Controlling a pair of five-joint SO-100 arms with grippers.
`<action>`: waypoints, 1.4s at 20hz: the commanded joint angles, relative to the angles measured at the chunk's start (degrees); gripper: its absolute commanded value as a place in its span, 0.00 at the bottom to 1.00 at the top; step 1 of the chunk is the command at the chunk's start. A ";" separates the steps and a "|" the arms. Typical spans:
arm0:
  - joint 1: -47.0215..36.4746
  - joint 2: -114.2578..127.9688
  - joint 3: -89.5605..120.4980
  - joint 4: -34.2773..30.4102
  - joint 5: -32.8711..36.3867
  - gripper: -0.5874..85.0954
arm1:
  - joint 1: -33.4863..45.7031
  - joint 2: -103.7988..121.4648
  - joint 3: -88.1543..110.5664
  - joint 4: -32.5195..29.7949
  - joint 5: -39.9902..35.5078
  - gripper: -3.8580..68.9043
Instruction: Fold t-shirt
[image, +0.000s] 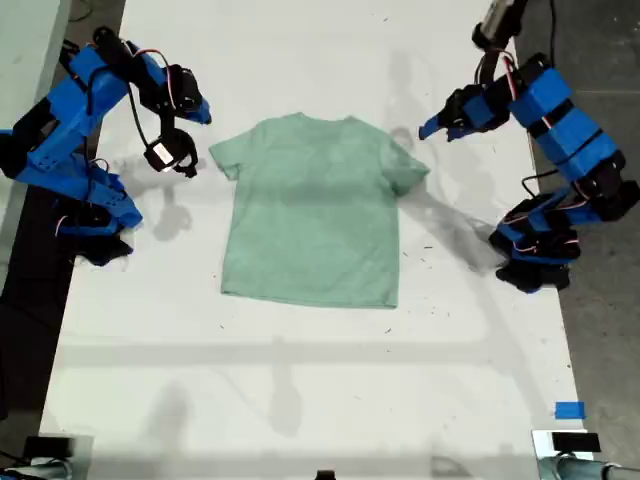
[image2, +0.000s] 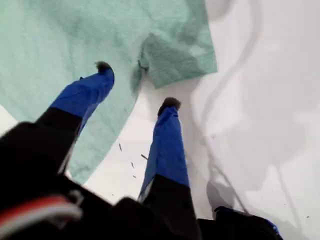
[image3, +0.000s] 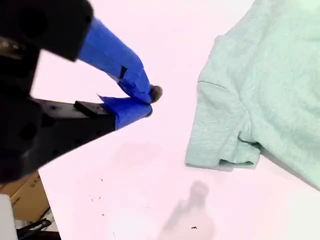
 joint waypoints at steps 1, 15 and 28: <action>-1.41 0.00 0.00 -1.93 0.70 0.02 | 3.25 -0.09 4.39 -7.12 -3.52 0.44; -1.23 -1.58 0.88 -2.99 1.23 0.02 | 5.89 -25.31 18.19 -35.95 -12.83 0.31; -1.05 -2.11 1.23 -3.25 1.32 0.02 | 1.93 -23.55 -12.83 -1.85 -11.34 0.04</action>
